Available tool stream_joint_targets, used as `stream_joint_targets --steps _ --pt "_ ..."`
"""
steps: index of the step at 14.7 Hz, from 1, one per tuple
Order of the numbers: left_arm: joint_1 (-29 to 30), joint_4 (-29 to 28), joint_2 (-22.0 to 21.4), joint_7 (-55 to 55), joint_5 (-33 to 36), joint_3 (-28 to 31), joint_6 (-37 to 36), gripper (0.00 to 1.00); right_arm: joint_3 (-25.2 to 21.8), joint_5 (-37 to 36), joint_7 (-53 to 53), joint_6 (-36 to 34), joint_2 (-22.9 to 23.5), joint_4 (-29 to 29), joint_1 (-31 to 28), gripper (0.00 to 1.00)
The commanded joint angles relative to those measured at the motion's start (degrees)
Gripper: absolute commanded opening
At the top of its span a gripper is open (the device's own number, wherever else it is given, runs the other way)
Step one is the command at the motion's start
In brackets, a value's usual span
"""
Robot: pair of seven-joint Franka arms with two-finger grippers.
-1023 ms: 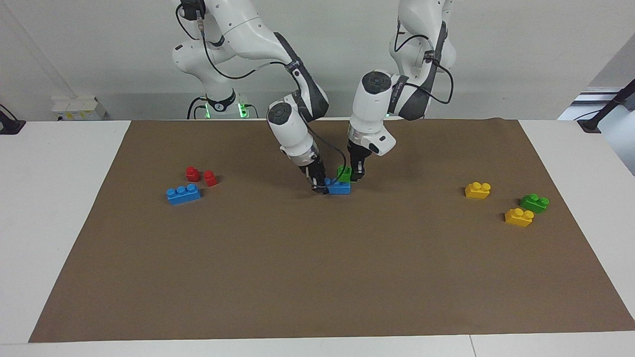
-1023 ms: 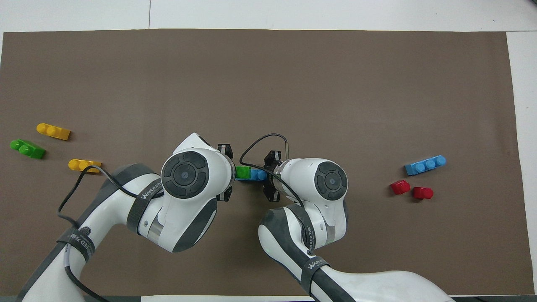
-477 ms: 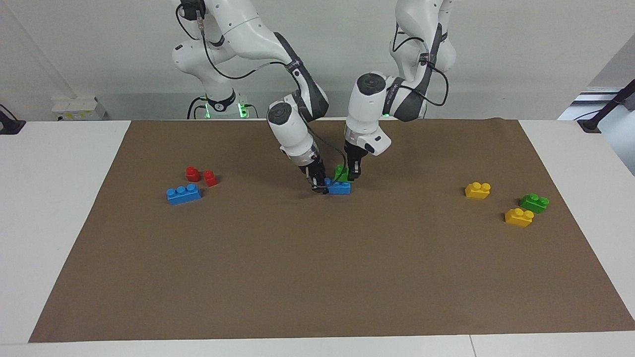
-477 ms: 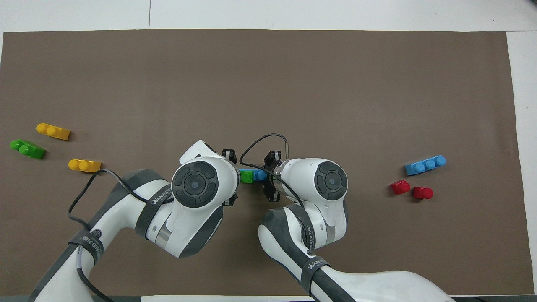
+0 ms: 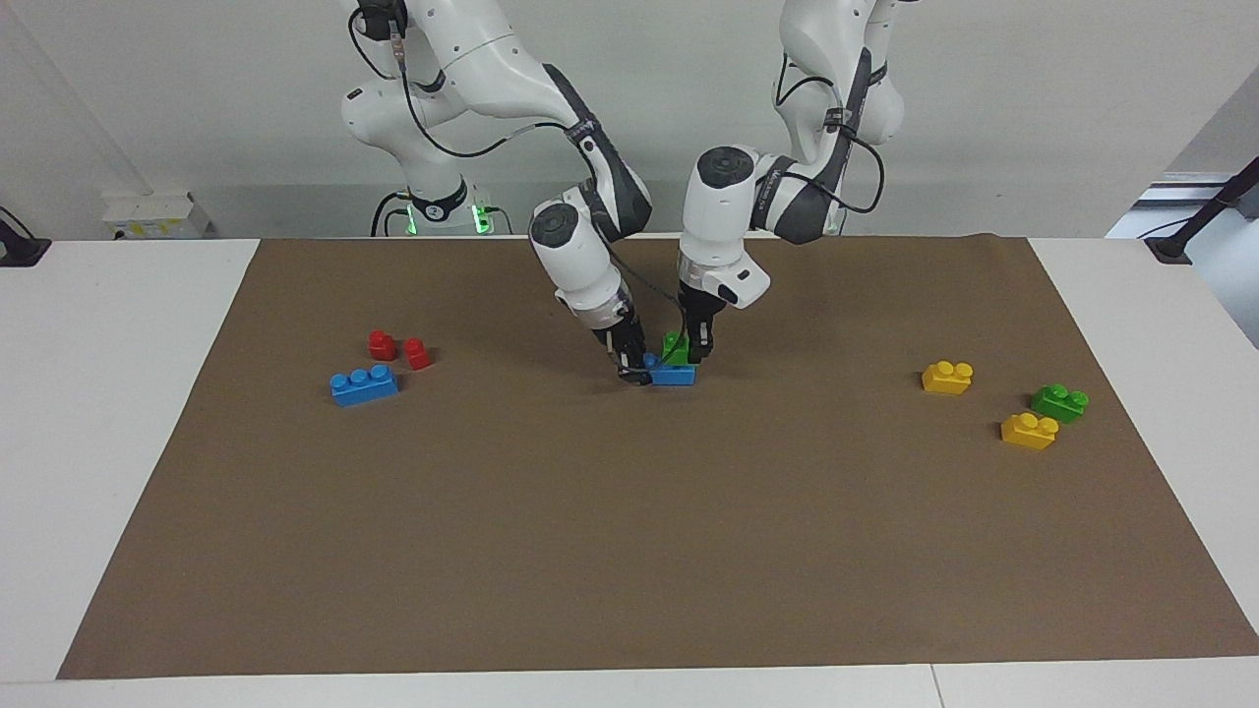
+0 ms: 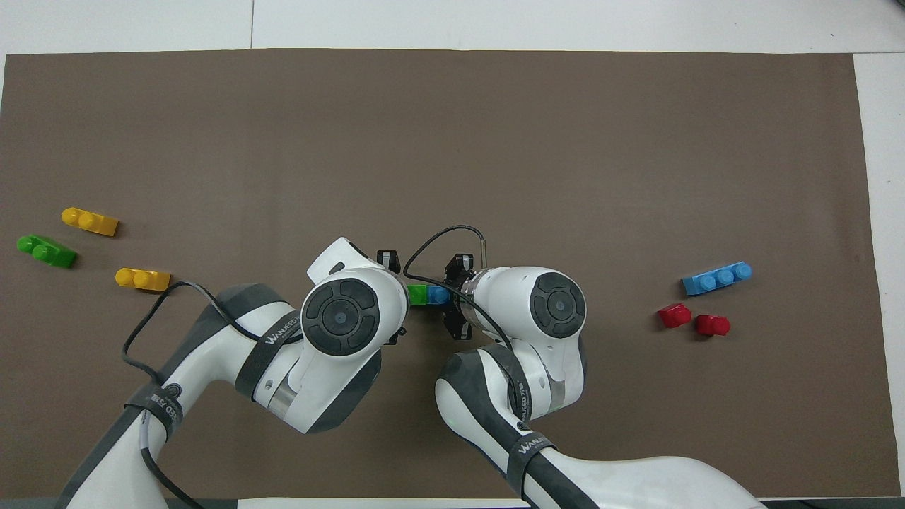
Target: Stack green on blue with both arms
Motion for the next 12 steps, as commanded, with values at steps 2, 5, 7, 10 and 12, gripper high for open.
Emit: stream_joint_targets --steps 2,5,7,10,12 --pt "-1.4 -0.8 0.6 -4.8 4.5 1.1 1.6 0.00 -0.2 1.8 -2.6 1.8 -0.3 -2.0 0.3 0.00" --pt "-2.3 -0.7 1.5 -7.0 6.2 1.0 2.3 0.00 -0.2 1.8 -2.6 1.8 -0.3 -2.0 0.3 0.00" --pt "-2.9 -0.7 2.7 -7.3 6.3 1.1 2.3 0.00 -0.2 1.8 -2.6 1.8 -0.3 -2.0 0.3 0.00" --pt "-3.4 -0.4 3.8 -8.2 6.6 1.1 2.3 0.00 -0.2 1.8 -2.6 1.8 -0.3 -2.0 0.3 0.00" --pt "-3.1 -0.1 3.9 -8.4 7.4 1.1 2.2 0.00 -0.2 1.8 -2.6 1.8 -0.3 -2.0 0.3 0.00"
